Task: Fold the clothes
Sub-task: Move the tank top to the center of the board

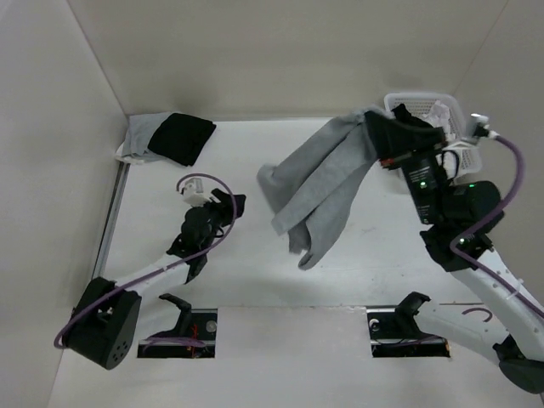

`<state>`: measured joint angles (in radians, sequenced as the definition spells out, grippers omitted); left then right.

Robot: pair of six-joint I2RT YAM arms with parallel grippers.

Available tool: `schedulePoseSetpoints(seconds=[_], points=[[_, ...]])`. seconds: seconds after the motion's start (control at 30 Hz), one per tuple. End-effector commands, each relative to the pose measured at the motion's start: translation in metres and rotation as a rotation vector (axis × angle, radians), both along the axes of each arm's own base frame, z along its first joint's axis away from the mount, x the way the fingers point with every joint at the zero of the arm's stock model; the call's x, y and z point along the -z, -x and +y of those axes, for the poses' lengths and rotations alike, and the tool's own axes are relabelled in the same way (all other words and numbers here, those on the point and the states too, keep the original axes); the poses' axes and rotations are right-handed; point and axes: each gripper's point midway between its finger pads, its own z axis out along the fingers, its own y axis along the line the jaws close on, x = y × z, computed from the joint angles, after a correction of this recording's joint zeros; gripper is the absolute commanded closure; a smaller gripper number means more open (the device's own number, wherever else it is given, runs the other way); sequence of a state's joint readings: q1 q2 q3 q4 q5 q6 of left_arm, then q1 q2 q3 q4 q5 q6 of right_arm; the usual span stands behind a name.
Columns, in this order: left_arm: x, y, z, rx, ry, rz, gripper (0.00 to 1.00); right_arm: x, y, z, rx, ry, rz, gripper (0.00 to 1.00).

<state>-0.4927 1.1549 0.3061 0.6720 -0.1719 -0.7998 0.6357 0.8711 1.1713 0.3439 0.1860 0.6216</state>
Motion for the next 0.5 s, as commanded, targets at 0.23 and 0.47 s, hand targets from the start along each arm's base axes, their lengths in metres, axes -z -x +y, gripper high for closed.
schedulePoseSetpoints(seconds=[0.23,0.47], points=[[-0.002,-0.002,0.077,-0.227,0.150,0.026,0.45,0.335,-0.174,0.081,-0.100,0.176,0.630,0.78],[0.027,-0.008,0.045,-0.130,0.047,0.117,0.50,0.377,-0.185,0.055,-0.025,0.251,0.746,0.57]])
